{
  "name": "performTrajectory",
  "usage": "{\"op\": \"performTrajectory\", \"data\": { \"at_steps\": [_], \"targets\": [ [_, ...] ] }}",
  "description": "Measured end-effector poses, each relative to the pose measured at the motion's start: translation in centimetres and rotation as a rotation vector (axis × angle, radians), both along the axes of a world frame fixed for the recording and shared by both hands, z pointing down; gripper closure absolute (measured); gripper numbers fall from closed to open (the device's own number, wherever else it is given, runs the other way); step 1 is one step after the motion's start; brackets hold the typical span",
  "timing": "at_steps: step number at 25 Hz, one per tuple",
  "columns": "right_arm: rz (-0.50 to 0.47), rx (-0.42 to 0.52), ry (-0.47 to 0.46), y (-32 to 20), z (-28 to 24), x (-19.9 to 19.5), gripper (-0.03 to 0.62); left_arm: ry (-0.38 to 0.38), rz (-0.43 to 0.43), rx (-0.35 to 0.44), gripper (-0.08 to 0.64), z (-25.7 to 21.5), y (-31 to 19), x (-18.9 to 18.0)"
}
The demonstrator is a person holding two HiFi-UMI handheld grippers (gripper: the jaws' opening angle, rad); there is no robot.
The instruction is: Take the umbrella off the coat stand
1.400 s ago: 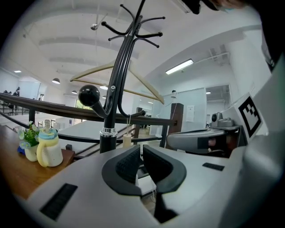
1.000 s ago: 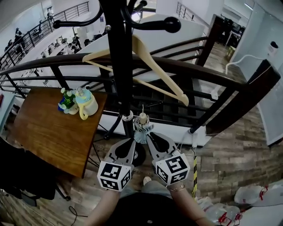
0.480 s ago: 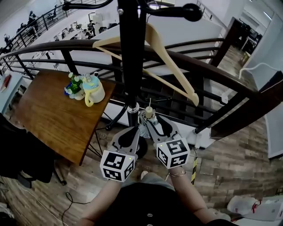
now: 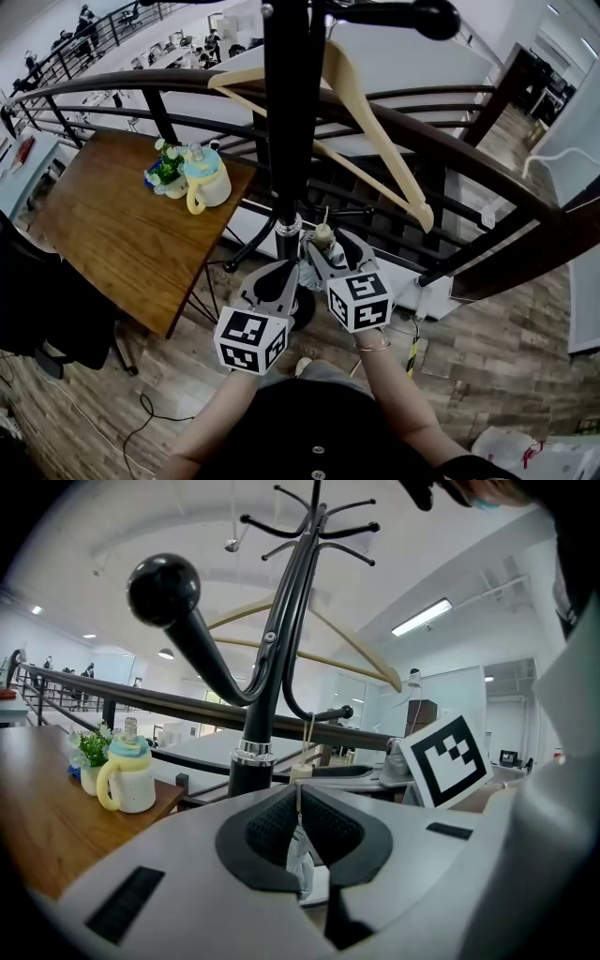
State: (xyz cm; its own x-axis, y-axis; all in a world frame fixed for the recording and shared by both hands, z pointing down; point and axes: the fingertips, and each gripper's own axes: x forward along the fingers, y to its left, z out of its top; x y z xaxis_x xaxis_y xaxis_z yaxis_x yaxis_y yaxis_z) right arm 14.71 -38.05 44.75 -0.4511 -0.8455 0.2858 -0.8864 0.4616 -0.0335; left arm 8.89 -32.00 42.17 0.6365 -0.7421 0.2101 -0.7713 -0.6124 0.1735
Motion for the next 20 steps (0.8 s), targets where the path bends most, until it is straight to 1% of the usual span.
{"op": "performTrajectory", "data": {
  "at_steps": [3, 8, 12, 16, 20],
  "targets": [
    [-0.021, -0.003, -0.002, -0.7, 0.9, -0.2, 0.382, -0.001, -0.012, -0.004, 0.543, 0.2, -0.1, 0.1],
    [-0.047, -0.005, 0.022, -1.3, 1.5, -0.1, 0.390, 0.002, -0.026, -0.013, 0.543, 0.5, -0.2, 0.2],
    [-0.063, 0.004, 0.044, -1.4, 1.8, -0.2, 0.443, 0.006, -0.033, -0.017, 0.543, 0.6, -0.1, 0.4],
    [-0.044, 0.030, 0.039, -1.1, 1.7, 0.0, 0.448, 0.006, -0.043, -0.018, 0.543, 0.8, 0.0, 0.3],
    [-0.045, 0.027, 0.038, -0.7, 1.7, -0.1, 0.449, 0.003, -0.045, -0.024, 0.543, 1.0, 0.2, 0.2]
  ]
}}
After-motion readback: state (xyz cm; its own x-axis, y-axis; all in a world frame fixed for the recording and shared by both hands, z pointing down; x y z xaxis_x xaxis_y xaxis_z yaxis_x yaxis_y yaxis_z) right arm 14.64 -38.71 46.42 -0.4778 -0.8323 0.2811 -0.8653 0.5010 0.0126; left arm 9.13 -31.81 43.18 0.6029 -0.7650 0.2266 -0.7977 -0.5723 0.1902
